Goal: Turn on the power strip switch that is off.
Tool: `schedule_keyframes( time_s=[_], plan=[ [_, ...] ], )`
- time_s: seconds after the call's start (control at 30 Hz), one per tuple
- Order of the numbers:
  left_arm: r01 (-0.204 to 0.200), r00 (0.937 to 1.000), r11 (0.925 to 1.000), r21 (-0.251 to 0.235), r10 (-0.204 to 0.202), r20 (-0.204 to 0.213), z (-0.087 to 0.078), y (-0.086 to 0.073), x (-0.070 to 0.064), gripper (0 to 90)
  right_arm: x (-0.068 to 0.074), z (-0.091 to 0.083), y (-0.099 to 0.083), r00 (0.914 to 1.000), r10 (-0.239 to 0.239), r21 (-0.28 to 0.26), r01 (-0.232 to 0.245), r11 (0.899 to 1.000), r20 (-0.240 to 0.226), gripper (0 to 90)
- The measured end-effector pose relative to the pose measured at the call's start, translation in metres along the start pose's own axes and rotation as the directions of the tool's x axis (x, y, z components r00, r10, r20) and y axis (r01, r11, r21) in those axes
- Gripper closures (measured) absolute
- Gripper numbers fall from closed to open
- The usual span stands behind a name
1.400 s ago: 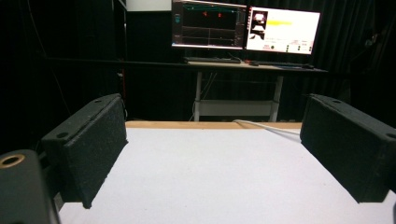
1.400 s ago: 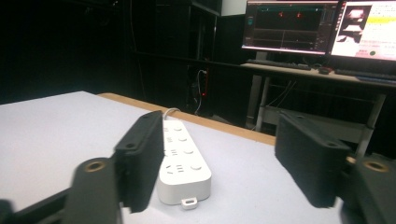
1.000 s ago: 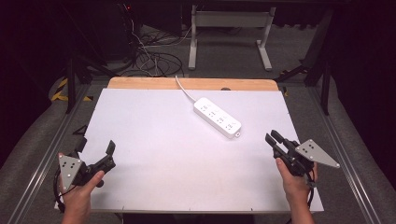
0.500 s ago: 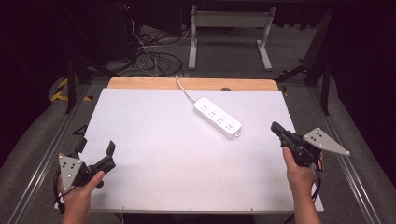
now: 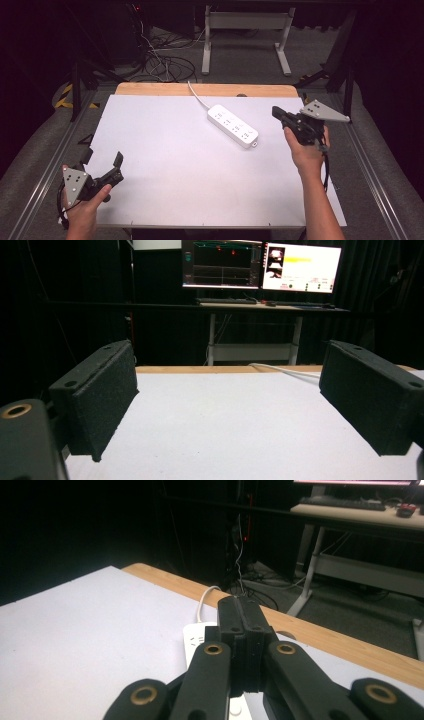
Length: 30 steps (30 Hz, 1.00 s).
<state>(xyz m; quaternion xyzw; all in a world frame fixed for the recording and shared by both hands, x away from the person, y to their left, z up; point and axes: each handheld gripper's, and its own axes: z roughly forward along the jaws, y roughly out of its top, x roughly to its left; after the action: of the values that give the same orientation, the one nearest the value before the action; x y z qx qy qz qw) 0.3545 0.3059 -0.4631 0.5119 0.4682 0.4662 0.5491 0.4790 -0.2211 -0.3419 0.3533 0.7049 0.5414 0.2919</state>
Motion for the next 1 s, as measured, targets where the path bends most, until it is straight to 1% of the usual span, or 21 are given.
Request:
schedule_keyframes(
  time_s=[0.03,0.07,0.1,0.13,0.27,0.3,0.33,0.37,0.43,0.47,0.5,0.53,0.57,0.63,0.67,0.7,0.73,0.77,0.93,0.97,1.0],
  plan=[
    [-0.002,1.0,1.0,0.001,0.002,0.0,0.0,0.0,0.0,9.0,0.0,0.0,0.0,1.0,0.0,0.0,0.0,1.0,0.0,90.0],
    [-0.003,1.0,1.0,0.001,0.003,0.002,0.0,0.0,-0.001,9.1,0.002,0.011,0.01,1.0,-0.002,0.032,0.002,0.999,0.0,90.0],
    [-0.006,1.0,1.0,0.003,0.006,0.006,0.001,0.0,-0.001,9.1,0.002,0.011,0.01,1.0,-0.002,0.032,0.002,0.999,0.0,90.0],
    [-0.012,0.9999,0.9999,0.004,0.012,0.008,0.001,0.0,-0.002,9.2,0.004,0.022,0.019,1.0,-0.006,0.052,0.006,0.999,-0.007,90.0],
    [-0.013,0.9998,0.9999,0.009,0.013,0.016,0.001,-0.002,-0.004,9.2,0.013,0.044,0.037,0.9997,-0.021,0.105,0.022,0.994,-0.008,90.0],
    [-0.013,0.9998,0.9999,0.006,0.012,0.018,0.001,-0.002,-0.004,9.2,0.013,0.044,0.037,0.9997,-0.021,0.105,0.022,0.994,-0.008,90.0],
    [-0.01,0.9998,0.9999,0.005,0.01,0.018,0.001,-0.001,-0.005,9.2,0.019,0.057,0.045,0.9994,-0.032,0.125,0.033,0.992,-0.011,90.0],
    [-0.012,0.9998,0.9999,0.005,0.012,0.018,0.001,-0.001,-0.005,9.2,0.022,0.063,0.049,0.999,-0.041,0.135,0.043,0.99,-0.019,90.0],
    [-0.008,0.9998,1.0,0.005,0.008,0.017,0.001,-0.001,-0.005,9.2,0.025,0.069,0.053,0.999,-0.039,0.144,0.041,0.989,-0.022,90.0],
    [-0.011,0.9998,0.9999,0.005,0.011,0.018,0.0,-0.001,-0.005,9.3,0.031,0.083,0.059,0.9975,-0.064,0.171,0.068,0.983,-0.029,90.0],
    [-0.013,0.9997,0.9999,0.006,0.013,0.02,0.0,-0.001,-0.005,9.2,0.033,0.089,0.062,0.9974,-0.063,0.182,0.068,0.981,-0.034,90.0],
    [-0.012,0.9997,0.9999,0.006,0.011,0.019,0.0,-0.001,-0.005,9.2,0.033,0.089,0.062,0.9974,-0.063,0.182,0.068,0.981,-0.034,90.0],
    [-0.01,0.9997,0.9999,0.005,0.01,0.02,0.0,-0.001,-0.004,9.2,0.035,0.102,0.066,0.9976,-0.06,0.205,0.066,0.976,-0.035,90.0],
    [-0.011,0.9998,0.9999,0.006,0.011,0.016,0.0,-0.001,-0.003,9.3,0.036,0.107,0.066,0.9979,-0.054,0.213,0.061,0.975,-0.036,90.0],
    [-0.012,0.9998,0.9999,0.006,0.012,0.014,0.0,-0.001,-0.002,9.3,0.036,0.114,0.067,0.9979,-0.052,0.227,0.059,0.972,-0.037,90.0],
    [-0.006,0.9999,1.0,0.004,0.006,0.015,0.0,-0.001,-0.002,9.3,0.036,0.127,0.065,0.9979,-0.048,0.255,0.057,0.965,-0.043,90.0],
    [-0.005,0.9999,1.0,0.003,0.005,0.013,0.0,-0.001,-0.001,9.3,0.036,0.127,0.065,0.9979,-0.048,0.255,0.057,0.965,-0.043,90.0],
    [-0.006,0.9999,1.0,0.001,0.006,0.012,-0.001,0.0,-0.001,9.4,0.037,0.133,0.064,0.998,-0.047,0.268,0.056,0.962,-0.042,90.0],
    [0.011,0.9998,0.9999,-0.005,-0.011,0.016,-0.002,0.001,-0.002,9.4,0.037,0.167,0.048,0.9993,-0.037,0.342,0.038,0.939,-0.011,90.0],
    [0.012,0.9998,0.9999,-0.003,-0.012,0.018,-0.002,0.001,-0.002,9.4,0.036,0.18,0.039,0.9997,-0.025,0.371,0.024,0.928,0.0,90.0],
    [0.014,0.9997,0.9999,-0.003,-0.014,0.018,-0.001,0.0,-0.002,9.4,0.036,0.18,0.039,0.9997,-0.025,0.371,0.024,0.928,0.0,90.0]
  ],
)
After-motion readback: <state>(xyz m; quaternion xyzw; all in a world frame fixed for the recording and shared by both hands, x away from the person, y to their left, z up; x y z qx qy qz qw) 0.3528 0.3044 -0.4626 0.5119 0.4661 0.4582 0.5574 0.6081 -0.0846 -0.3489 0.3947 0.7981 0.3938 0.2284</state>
